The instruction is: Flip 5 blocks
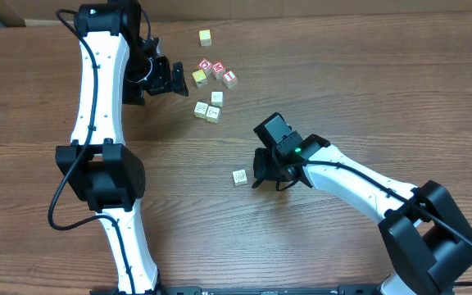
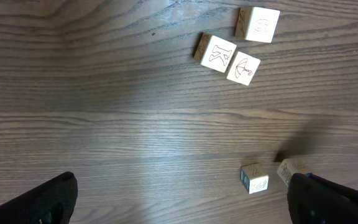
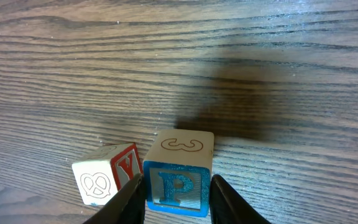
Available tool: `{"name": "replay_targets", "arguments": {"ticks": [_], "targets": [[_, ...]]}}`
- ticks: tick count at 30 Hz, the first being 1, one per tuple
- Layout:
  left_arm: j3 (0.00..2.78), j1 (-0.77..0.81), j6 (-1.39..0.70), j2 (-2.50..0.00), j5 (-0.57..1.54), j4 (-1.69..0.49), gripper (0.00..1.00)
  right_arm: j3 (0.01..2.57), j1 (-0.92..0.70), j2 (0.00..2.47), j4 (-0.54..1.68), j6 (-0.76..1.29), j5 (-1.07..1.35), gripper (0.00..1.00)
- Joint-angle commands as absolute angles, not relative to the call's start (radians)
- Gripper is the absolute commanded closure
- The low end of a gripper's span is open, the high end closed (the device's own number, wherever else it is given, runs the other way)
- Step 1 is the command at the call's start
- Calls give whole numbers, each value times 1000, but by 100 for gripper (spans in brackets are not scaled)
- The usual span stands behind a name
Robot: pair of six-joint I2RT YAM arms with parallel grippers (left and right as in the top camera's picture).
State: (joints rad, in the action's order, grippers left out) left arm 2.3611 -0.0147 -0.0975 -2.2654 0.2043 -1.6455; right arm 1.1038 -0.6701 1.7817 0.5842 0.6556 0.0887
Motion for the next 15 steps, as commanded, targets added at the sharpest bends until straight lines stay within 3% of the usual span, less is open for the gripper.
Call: {"name": "replay_targets", "arguments": {"ticks": [1,15], "targets": [[2376,-19,-105,-2272,199,-1644,0,1098,-673,1783,572,662,77,66],[2376,-19,-105,-2272,199,-1644,0,1098,-673,1783,551,662,76,66]]}}
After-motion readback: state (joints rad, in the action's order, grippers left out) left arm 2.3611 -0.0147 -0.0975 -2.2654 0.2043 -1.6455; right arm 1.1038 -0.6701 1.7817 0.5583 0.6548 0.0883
